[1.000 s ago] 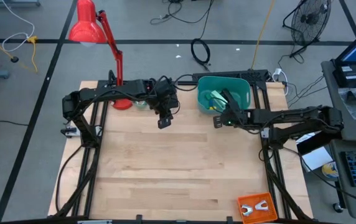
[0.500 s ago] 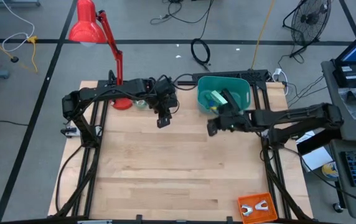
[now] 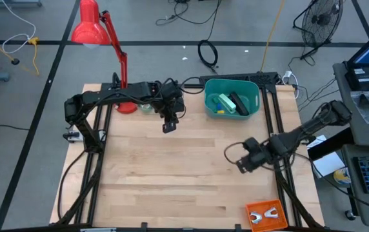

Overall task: Pick and place Stapler, Stapler remover, tape
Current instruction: Adjust the orange bin

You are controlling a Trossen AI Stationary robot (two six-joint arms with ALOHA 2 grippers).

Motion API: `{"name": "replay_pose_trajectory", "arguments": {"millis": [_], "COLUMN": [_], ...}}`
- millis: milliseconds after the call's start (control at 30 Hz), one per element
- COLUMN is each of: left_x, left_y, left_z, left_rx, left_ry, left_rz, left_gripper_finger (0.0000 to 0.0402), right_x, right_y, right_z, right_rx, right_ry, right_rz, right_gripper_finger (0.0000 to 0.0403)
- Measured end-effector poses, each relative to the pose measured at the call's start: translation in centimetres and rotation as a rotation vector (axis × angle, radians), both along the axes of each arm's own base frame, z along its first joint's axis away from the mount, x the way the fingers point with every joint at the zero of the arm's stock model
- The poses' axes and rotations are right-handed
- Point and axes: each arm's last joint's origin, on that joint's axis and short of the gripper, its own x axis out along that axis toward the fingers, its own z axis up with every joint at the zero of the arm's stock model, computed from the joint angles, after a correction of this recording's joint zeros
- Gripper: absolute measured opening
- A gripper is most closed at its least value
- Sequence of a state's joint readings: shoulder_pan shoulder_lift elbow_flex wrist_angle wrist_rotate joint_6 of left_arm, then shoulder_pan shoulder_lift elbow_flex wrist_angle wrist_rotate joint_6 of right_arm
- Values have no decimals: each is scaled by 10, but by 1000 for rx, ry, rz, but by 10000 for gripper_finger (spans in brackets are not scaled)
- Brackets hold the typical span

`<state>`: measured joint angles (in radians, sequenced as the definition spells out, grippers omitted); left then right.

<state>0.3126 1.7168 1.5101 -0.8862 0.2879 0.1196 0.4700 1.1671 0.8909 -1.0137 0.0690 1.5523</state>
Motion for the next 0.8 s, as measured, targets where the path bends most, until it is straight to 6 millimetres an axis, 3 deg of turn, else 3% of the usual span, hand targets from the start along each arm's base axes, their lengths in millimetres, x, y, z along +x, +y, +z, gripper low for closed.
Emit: {"name": "replay_pose_trajectory", "arguments": {"millis": [400,800], "left_x": [0,0], "left_y": [0,0], "left_z": [0,0], "left_rx": [-1,1], "left_ry": [1,-1], "left_rz": [0,-7], "left_gripper_finger": [1,2], "right_x": [-30,-43], "right_y": [38,82], "right_z": [-5,-19], "right_rx": [192,250], "right_ry": [268,321], "right_rz": [-60,-111], "right_gripper_finger": [0,0]}}
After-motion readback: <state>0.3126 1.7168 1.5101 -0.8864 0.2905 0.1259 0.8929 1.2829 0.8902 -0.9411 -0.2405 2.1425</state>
